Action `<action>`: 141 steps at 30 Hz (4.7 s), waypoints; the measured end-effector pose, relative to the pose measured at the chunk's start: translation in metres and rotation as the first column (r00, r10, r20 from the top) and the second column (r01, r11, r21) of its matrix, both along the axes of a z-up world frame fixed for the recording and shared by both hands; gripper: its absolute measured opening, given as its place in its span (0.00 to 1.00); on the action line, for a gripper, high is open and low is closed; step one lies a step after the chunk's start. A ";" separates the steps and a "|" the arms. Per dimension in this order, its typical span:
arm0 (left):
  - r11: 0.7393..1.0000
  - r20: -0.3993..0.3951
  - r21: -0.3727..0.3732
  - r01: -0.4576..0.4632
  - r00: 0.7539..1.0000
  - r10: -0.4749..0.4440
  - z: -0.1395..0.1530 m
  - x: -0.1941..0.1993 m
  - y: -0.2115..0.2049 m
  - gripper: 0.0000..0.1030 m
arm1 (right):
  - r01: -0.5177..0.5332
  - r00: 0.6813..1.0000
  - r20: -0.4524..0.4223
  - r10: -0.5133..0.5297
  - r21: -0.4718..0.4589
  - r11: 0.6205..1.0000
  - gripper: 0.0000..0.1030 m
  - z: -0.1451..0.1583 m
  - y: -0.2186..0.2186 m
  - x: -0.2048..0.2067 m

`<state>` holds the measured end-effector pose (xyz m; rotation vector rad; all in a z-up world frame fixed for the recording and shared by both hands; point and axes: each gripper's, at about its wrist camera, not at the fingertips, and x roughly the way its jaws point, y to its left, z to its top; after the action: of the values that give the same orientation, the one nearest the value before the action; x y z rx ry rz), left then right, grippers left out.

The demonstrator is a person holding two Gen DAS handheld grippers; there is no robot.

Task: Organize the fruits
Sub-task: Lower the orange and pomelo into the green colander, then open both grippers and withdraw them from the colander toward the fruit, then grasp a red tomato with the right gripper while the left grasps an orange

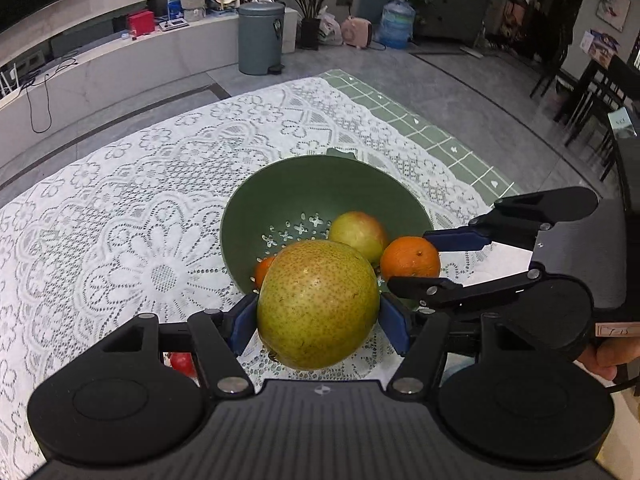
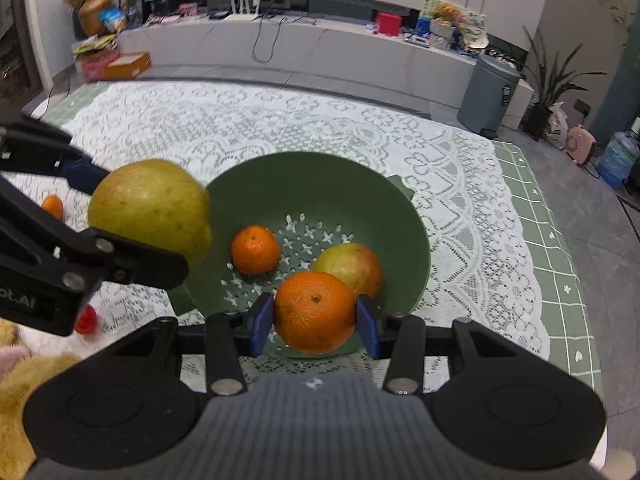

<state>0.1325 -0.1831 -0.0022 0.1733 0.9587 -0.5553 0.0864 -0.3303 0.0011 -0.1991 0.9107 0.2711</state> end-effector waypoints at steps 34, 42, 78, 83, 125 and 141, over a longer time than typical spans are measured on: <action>0.997 -0.151 0.023 0.068 0.986 -0.064 -0.052 0.047 -0.027 0.71 | -0.193 0.961 -0.213 0.177 -0.057 0.979 0.41 -0.034 0.005 0.043; 0.997 -0.194 0.017 0.069 0.979 -0.064 -0.061 0.055 -0.026 0.71 | -0.171 0.957 -0.243 0.155 -0.047 0.984 0.41 -0.037 0.000 0.052; 1.000 -0.082 -0.003 0.017 0.996 -0.018 -0.010 0.028 0.012 0.70 | -0.247 0.933 -0.309 0.186 -0.173 0.953 0.45 -0.034 0.022 0.066; 0.999 -0.081 0.021 -0.026 0.996 0.028 -0.007 0.023 0.022 0.70 | -0.245 0.942 -0.280 0.183 -0.203 0.948 0.59 -0.027 0.027 0.061; 0.935 0.040 -0.016 -0.355 0.934 0.355 -0.009 -0.057 0.192 0.70 | 0.035 0.999 -0.036 -0.028 0.205 0.978 0.80 -0.016 0.160 -0.032; 0.903 0.016 -0.063 -0.425 0.904 0.426 -0.050 -0.059 0.214 0.70 | -0.026 1.000 -0.004 0.027 0.130 0.991 0.73 -0.048 0.183 -0.042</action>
<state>0.0738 0.0312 -0.0520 -0.0829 0.9157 -0.1747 0.0445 -0.1475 -0.0468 -0.0900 0.8936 0.3547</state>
